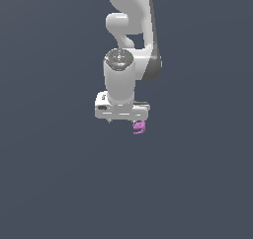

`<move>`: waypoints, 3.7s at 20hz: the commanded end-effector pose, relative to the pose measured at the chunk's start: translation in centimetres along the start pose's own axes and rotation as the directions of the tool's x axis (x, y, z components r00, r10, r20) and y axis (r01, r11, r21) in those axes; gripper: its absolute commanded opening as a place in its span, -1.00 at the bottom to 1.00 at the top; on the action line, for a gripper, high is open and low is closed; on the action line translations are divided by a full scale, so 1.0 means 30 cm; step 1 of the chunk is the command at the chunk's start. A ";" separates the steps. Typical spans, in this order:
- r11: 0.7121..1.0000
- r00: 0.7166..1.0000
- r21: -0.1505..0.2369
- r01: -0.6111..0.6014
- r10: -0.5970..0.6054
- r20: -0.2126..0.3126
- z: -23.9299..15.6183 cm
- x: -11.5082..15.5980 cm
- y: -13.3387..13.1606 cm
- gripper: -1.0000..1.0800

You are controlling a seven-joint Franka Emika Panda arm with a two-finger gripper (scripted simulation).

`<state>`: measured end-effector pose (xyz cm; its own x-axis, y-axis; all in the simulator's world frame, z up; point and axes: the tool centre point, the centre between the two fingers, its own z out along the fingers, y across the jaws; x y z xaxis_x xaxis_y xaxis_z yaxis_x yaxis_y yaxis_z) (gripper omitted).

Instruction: Pick up the object and move it to a goal position.

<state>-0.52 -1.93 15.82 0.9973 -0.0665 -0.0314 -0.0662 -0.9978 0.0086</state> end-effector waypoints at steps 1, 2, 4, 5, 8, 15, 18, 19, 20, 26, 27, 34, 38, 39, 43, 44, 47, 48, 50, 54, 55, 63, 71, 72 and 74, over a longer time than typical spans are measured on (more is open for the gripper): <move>1.000 1.000 0.000 0.000 0.000 0.000 0.000 0.000 0.000 0.92; 1.000 1.000 0.000 0.001 -0.001 0.001 0.001 0.000 0.001 0.92; 1.000 1.000 -0.002 0.005 -0.005 0.006 0.004 -0.003 0.007 0.92; 1.000 1.000 -0.003 0.008 -0.008 0.010 0.007 -0.005 0.012 0.92; 1.000 0.999 -0.008 0.022 -0.022 0.027 0.019 -0.015 0.032 0.92; 1.000 0.999 -0.010 0.027 -0.026 0.033 0.022 -0.019 0.040 0.92; 0.999 0.999 -0.010 0.030 -0.030 0.032 0.029 -0.022 0.032 0.92; 0.999 0.999 -0.010 0.032 -0.032 0.031 0.033 -0.025 0.026 0.92; 0.999 0.999 -0.010 0.035 -0.034 0.030 0.038 -0.027 0.019 0.92; 0.998 0.998 -0.008 0.059 -0.059 0.015 0.085 -0.059 -0.049 0.92; 0.998 0.998 -0.007 0.065 -0.065 0.012 0.096 -0.068 -0.065 0.92; 0.994 0.993 -0.001 0.113 -0.113 -0.015 0.180 -0.144 -0.190 0.92; 0.991 0.991 0.002 0.132 -0.132 -0.025 0.211 -0.179 -0.236 0.92; 0.991 0.990 0.002 0.135 -0.135 -0.027 0.217 -0.185 -0.245 0.92; 0.990 0.989 0.004 0.143 -0.143 -0.032 0.230 -0.201 -0.264 0.92; 0.990 0.989 0.004 0.144 -0.144 -0.032 0.231 -0.203 -0.266 0.92; 0.990 0.989 0.004 0.144 -0.144 -0.031 0.231 -0.201 -0.265 0.92; 0.990 0.989 0.004 0.144 -0.144 -0.031 0.234 -0.201 -0.265 0.92; 0.990 0.989 0.004 0.144 -0.144 -0.031 0.248 -0.202 -0.265 0.92; 0.990 0.989 0.004 0.144 -0.144 -0.031 0.301 -0.203 -0.266 0.92; 0.990 0.989 0.004 0.144 -0.144 -0.031 0.319 -0.203 -0.266 0.92; 0.989 0.989 0.004 0.145 -0.144 -0.032 0.398 -0.200 -0.268 0.92; 0.989 0.989 0.004 0.145 -0.144 -0.032 0.399 -0.200 -0.268 -1.00; 0.989 0.989 0.004 0.145 -0.144 -0.032 0.399 -0.200 -0.268 -1.00; 0.989 0.989 0.004 0.145 -0.144 -0.032 0.399 -0.200 -0.268 -1.00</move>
<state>-6.33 6.49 4.06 0.9968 0.0797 0.0005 0.0797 -0.9968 -0.0004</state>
